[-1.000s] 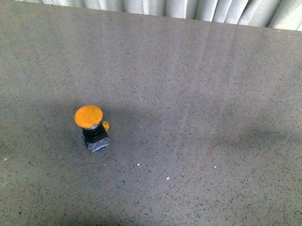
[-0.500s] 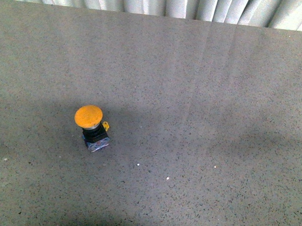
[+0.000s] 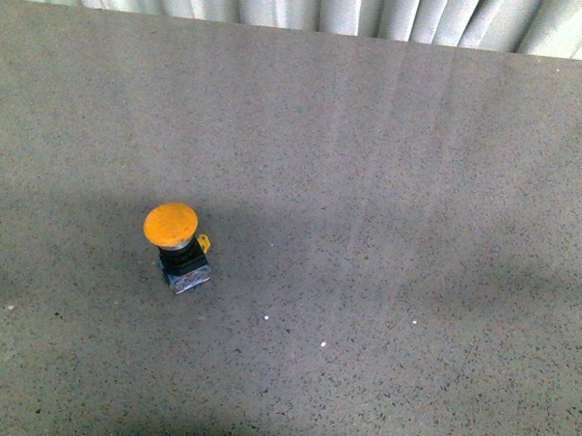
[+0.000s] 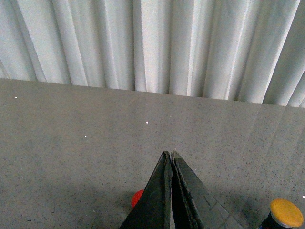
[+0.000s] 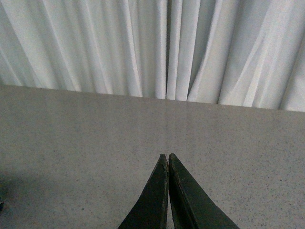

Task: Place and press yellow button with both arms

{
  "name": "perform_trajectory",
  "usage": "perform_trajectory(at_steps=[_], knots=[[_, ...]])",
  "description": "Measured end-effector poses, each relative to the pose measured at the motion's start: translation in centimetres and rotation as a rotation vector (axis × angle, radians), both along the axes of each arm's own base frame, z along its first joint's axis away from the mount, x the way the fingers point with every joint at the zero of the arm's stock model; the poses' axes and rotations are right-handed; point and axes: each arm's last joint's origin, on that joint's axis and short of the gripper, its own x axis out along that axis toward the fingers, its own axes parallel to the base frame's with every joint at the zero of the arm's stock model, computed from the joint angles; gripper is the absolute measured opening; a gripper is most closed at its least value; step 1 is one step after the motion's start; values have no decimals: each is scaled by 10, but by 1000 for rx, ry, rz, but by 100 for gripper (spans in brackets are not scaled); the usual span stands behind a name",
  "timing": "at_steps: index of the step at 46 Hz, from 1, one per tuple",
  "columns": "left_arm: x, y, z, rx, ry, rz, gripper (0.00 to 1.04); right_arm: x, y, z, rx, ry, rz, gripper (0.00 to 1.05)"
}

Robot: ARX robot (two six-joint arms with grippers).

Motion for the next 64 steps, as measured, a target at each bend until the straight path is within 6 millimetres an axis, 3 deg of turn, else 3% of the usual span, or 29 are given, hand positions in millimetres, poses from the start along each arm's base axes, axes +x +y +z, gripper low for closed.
perform_trajectory(at_steps=[21, 24, 33, 45, 47, 49, 64], knots=[[0, 0, 0, 0, 0, 0, 1, -15, 0, -3, 0, 6, -2, 1], [0, 0, 0, 0, 0, 0, 2, -15, 0, -3, -2, 6, -2, 8], [0, 0, 0, 0, 0, 0, 27, -15, 0, -3, -2, 5, -2, 34], [0, 0, 0, 0, 0, 0, 84, -15, 0, -3, -2, 5, -2, 91], [0, 0, 0, 0, 0, 0, 91, -15, 0, -3, -2, 5, -2, 96], [0, 0, 0, 3, 0, 0, 97, -15, 0, -3, -2, 5, -2, 96], [0, 0, 0, 2, 0, 0, 96, -15, 0, -3, -2, 5, -2, 96]])
